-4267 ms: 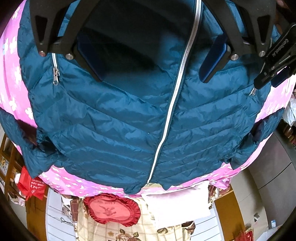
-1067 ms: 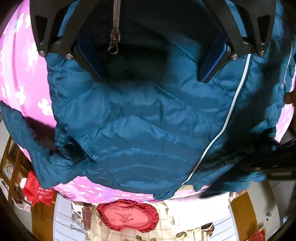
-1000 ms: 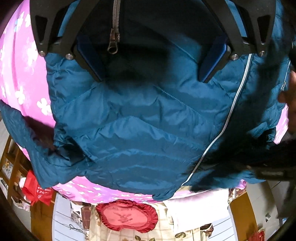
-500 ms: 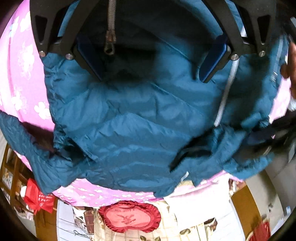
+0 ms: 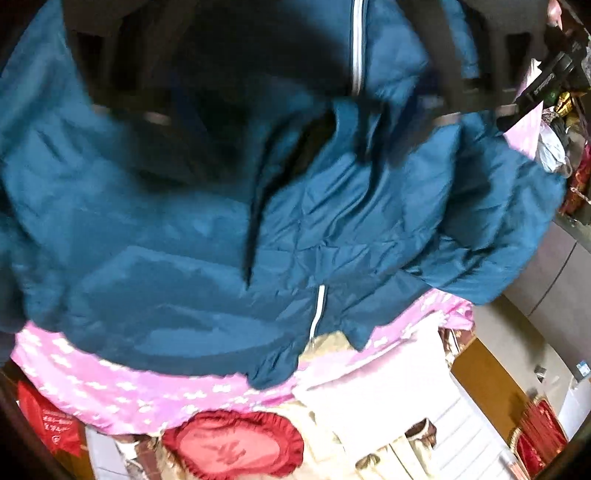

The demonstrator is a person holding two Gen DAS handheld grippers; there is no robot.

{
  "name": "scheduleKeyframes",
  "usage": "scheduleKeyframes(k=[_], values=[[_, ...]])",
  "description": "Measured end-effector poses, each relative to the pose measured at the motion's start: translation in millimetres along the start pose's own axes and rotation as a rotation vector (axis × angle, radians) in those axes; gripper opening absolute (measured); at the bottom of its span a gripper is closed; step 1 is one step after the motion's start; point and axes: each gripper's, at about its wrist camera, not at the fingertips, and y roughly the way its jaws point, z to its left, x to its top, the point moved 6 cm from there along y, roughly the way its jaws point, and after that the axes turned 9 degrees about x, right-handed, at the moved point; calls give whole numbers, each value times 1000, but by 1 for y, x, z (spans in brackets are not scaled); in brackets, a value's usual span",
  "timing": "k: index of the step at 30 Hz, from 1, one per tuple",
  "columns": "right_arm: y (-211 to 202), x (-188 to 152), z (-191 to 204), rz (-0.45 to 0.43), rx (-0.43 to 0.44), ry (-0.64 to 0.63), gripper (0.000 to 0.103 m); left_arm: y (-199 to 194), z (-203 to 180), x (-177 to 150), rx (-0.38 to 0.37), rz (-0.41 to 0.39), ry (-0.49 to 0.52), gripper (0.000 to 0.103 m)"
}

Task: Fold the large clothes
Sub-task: 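Lift the sleeve with the left tool and fold it across the jacket body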

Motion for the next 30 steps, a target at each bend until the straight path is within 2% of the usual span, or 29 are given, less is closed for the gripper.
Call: scheduleKeyframes(k=[2,3,4,5,7,9,11,13,14,15,17,18,20,21,23,26,30], values=[[6,4,1,-21,30,-20,24,2,2,-2,-16,-2,-14,40],[3,6,0,-24,41,-17,17,1,3,-3,-21,-5,-17,40],[-6,9,-2,-43,51,-21,14,1,5,-4,-24,-6,-17,40],[-14,11,-4,-62,52,-29,12,3,4,-3,-25,-7,-17,40],[-47,18,-15,-142,2,-61,11,5,4,-3,-30,-11,-19,40],[-70,24,-31,-204,-76,-56,11,7,2,-2,-27,-15,-22,43],[-90,29,-58,-262,-215,-28,11,7,1,-4,-21,-17,-20,43],[-87,31,-77,-243,-260,-5,12,3,0,-4,-12,-15,-7,43],[-78,31,-87,-204,-267,8,13,1,2,-3,-8,-12,-4,43],[-71,30,-95,-158,-285,20,20,-4,3,-3,-7,-15,-3,43],[-73,29,-104,-125,-298,49,28,-18,5,0,-21,-62,-12,43],[-78,30,-105,-141,-285,59,38,-28,5,2,-26,-99,-13,43],[-105,31,-102,-231,-266,77,55,-44,2,8,-26,-165,-1,43],[-114,29,-97,-255,-256,62,56,-49,0,12,-27,-191,1,43],[-111,29,-79,-230,-229,-11,56,-55,-8,21,-40,-226,2,43],[-90,30,-52,-148,-156,-83,56,-41,-31,39,-50,-187,10,43],[-61,30,-23,-114,-100,-117,56,-9,-55,51,-21,-142,22,43]])
